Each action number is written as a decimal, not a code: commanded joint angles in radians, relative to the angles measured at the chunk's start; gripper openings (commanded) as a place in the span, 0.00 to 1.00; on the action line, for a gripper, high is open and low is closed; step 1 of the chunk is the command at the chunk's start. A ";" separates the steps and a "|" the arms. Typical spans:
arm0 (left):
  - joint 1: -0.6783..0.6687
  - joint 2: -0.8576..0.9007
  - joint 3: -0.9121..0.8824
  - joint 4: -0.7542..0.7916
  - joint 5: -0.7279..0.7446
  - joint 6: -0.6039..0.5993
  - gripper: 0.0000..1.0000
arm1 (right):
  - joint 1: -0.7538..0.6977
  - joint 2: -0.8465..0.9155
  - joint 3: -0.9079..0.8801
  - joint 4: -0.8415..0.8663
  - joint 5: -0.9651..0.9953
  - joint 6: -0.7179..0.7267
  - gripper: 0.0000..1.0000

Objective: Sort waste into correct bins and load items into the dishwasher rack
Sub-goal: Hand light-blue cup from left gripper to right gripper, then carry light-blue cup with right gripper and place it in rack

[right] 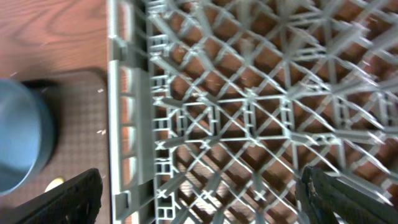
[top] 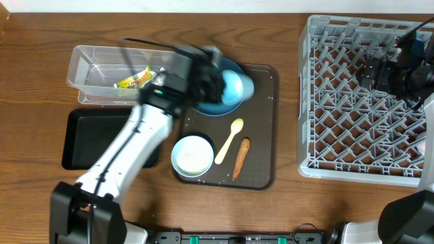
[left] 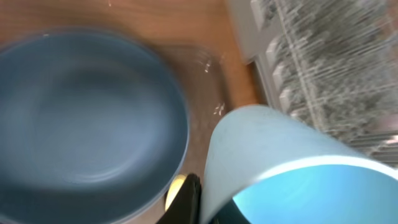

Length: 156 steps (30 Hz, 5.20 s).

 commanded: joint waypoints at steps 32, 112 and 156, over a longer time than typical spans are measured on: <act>0.129 0.093 0.017 0.509 0.922 -0.248 0.06 | 0.459 0.003 -0.172 0.447 -1.015 -0.541 0.97; 0.176 -0.093 0.016 -0.308 -0.229 0.116 0.76 | -0.047 0.003 0.141 -0.048 0.348 0.051 0.01; 0.176 -0.093 0.016 -0.308 -0.229 0.115 0.75 | -0.295 0.351 0.140 -0.160 0.437 0.145 0.24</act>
